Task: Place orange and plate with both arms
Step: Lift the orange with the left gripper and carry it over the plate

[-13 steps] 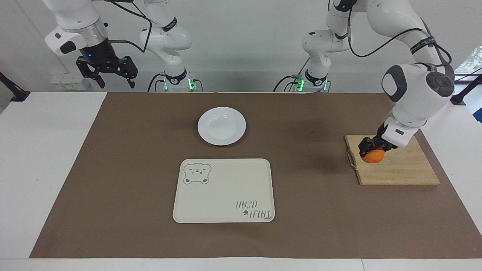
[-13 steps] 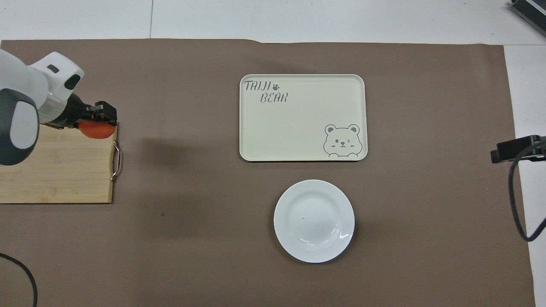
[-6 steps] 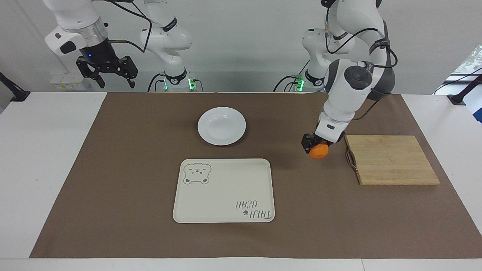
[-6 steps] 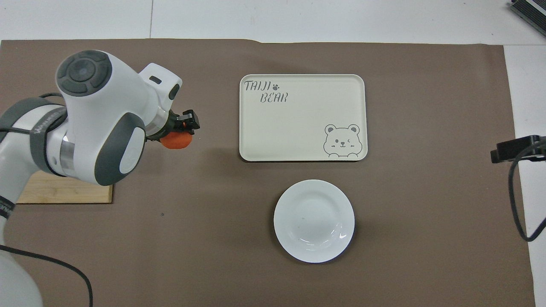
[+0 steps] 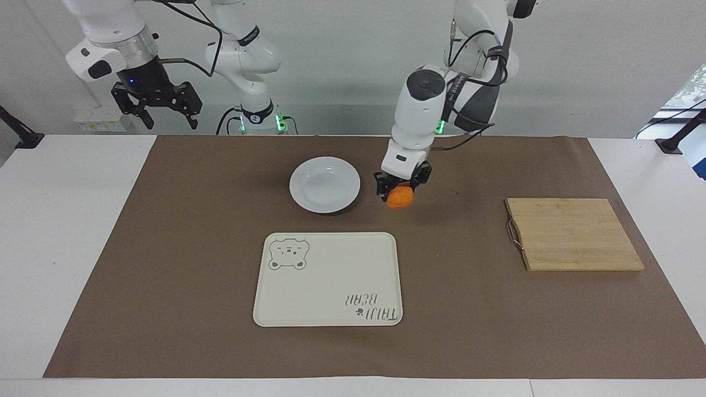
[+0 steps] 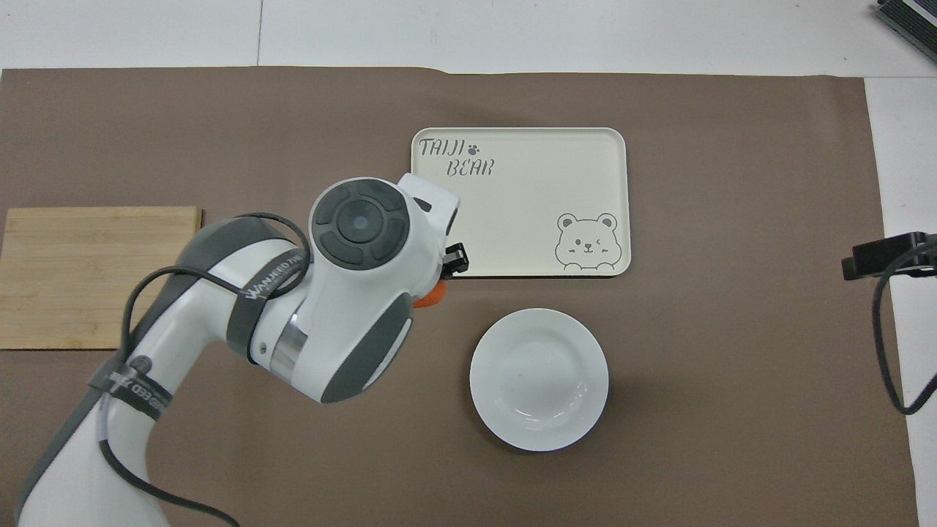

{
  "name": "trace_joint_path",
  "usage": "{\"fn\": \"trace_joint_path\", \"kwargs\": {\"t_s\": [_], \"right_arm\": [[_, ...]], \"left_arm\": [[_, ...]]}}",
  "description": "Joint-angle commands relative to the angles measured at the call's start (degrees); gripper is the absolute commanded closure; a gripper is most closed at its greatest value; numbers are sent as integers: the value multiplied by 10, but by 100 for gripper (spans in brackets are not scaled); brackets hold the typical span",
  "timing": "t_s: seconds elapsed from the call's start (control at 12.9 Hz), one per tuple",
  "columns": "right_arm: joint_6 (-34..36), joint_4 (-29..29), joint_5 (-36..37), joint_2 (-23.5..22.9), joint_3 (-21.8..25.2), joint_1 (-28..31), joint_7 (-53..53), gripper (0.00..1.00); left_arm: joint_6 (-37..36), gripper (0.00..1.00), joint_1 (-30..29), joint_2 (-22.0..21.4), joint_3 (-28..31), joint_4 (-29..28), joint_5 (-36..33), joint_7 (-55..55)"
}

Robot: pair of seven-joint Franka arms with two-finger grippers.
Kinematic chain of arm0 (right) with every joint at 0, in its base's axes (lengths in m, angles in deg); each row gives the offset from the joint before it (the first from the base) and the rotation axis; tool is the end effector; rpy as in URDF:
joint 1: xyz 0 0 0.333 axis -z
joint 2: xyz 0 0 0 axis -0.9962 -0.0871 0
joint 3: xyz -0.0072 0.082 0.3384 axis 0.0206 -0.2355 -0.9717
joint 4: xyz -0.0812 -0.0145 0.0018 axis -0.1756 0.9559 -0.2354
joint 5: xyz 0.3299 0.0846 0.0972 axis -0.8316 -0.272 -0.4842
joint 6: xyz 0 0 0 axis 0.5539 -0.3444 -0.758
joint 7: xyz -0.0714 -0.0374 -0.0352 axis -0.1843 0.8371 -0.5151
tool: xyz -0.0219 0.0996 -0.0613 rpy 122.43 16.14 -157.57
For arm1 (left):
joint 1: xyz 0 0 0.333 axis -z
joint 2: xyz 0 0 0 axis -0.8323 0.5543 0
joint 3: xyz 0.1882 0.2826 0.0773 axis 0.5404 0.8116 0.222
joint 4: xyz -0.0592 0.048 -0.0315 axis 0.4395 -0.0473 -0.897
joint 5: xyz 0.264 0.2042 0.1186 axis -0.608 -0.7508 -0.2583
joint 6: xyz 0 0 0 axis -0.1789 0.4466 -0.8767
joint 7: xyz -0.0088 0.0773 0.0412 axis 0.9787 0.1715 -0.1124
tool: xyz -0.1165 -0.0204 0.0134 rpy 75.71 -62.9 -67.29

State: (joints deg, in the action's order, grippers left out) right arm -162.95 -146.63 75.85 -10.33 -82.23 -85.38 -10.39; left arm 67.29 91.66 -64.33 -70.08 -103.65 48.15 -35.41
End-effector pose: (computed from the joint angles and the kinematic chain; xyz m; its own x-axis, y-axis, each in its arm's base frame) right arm 0.4815 -0.0193 0.6799 0.9996 -0.0116 -0.0248 -0.0116 -0.9999 0.0004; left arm 0.4718 -0.3739 0.4935 0.9656 0.2598 -0.0042 0.2597 -0.9641 0.0558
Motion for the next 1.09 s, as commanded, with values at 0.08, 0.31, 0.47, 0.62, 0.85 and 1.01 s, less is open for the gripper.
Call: {"fn": "trace_joint_path", "kwargs": {"t_s": [0.08, 0.31, 0.47, 0.62, 0.85, 1.01], "right_arm": [[4, -7, 6, 8, -2, 2, 9, 0], [4, -7, 6, 8, -2, 2, 9, 0], [4, -8, 6, 8, -2, 2, 9, 0], [4, -7, 6, 8, -2, 2, 9, 0], [4, -7, 6, 8, -2, 3, 9, 0], [4, -7, 6, 8, -2, 3, 9, 0]], "left_arm": [[46, 100, 86, 2, 12, -24, 2, 82], [66, 100, 136, 11, 12, -24, 2, 122], [98, 100, 151, 30, 13, -25, 2, 133], [109, 100, 151, 40, 13, -25, 2, 133], [131, 100, 162, 60, 13, -29, 1, 149], [144, 100, 173, 74, 13, -38, -2, 153]]}}
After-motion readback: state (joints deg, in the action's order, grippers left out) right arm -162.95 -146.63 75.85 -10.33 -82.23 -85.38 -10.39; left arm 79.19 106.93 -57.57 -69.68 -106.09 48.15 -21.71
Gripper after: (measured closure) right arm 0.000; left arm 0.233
